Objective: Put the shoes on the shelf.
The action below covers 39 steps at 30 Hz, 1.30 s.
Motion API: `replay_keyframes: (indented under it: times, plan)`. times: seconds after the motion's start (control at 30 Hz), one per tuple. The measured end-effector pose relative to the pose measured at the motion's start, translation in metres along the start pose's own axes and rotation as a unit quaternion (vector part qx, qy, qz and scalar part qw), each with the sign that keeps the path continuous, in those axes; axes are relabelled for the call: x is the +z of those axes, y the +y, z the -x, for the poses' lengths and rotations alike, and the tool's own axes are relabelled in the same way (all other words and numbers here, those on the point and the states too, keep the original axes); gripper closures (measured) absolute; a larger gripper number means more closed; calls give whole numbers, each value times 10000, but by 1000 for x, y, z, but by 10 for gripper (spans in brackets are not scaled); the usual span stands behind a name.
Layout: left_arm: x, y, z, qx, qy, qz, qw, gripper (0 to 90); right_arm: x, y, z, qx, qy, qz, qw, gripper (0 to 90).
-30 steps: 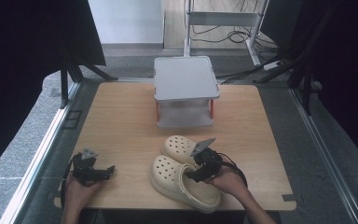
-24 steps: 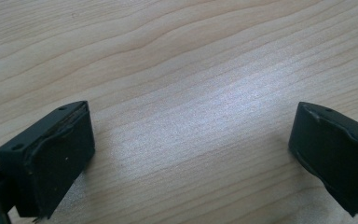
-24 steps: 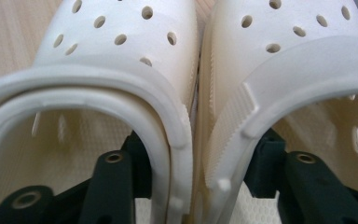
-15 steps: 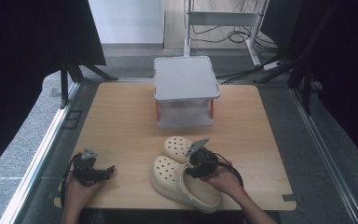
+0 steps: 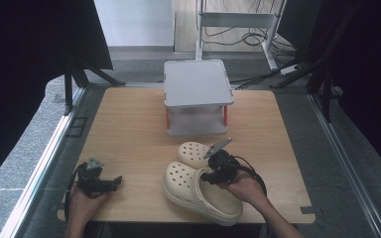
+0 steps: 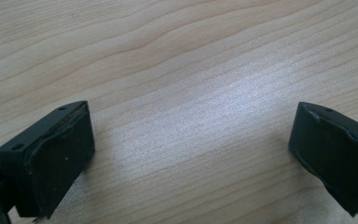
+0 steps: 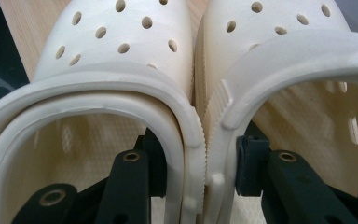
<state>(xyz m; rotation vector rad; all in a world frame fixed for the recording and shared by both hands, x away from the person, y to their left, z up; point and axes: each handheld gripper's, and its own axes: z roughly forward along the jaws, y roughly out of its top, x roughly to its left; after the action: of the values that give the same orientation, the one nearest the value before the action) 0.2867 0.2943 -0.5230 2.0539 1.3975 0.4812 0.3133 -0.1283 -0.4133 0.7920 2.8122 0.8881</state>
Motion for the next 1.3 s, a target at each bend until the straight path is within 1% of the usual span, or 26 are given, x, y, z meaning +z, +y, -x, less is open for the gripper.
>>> replay_keyframes:
  times: [0.13,0.47,0.63,0.67,1.0,1.07,1.23,1.3]
  plan:
    - [0,0,0,-5,-6,-1,10000,0,-12,4,4,89,-27,-17,10000,636]
    - [0,0,0,-1,-10,-7,10000,0,-27,12,12,284,-128,38,9995,635]
    - [0,0,0,-3,-9,-5,10000,0,-39,21,17,392,-176,100,9990,636]
    - [0,0,0,-3,-10,-6,10000,0,-42,24,19,407,-163,102,9990,635]
    - [0,0,0,-9,-5,3,10000,0,-70,48,30,662,-397,251,9967,635]
    - [0,0,0,-1,-3,14,10000,0,-76,57,32,716,-421,301,9961,635]
    - [0,0,0,-3,-7,11,10000,0,-86,75,35,817,-476,305,9951,635]
    - [0,0,0,-4,-5,10,10000,0,-89,83,36,832,-544,300,9946,634]
